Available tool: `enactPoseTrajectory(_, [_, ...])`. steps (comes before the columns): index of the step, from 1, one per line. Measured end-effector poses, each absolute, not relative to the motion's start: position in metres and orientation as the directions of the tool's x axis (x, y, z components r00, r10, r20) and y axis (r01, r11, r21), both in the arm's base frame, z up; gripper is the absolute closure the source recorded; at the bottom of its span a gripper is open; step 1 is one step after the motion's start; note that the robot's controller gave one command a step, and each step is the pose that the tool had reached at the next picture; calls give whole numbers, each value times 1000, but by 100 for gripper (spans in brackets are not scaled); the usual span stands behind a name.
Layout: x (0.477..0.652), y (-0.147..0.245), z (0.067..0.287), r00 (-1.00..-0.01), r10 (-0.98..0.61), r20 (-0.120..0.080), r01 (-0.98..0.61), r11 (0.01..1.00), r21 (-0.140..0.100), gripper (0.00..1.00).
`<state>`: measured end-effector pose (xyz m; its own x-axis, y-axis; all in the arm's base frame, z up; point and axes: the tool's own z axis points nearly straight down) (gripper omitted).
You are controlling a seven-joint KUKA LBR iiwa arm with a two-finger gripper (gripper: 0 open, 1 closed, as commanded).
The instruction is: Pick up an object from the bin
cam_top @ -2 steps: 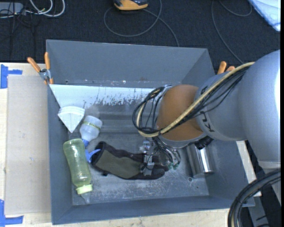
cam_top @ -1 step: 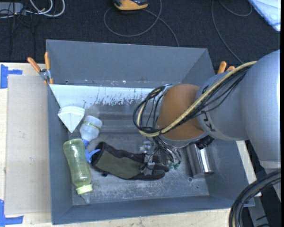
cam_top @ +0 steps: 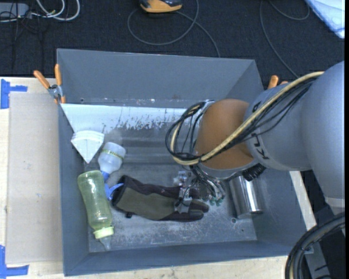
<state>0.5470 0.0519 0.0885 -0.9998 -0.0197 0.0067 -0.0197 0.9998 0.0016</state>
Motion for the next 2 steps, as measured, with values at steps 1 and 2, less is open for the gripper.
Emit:
enactPoseTrajectory(1, [548, 52, 108, -1000, -21, 4, -21, 1000, 2, 100])
enactPoseTrajectory(2, [547, 52, 126, -1000, -21, 8, -21, 1000, 2, 100])
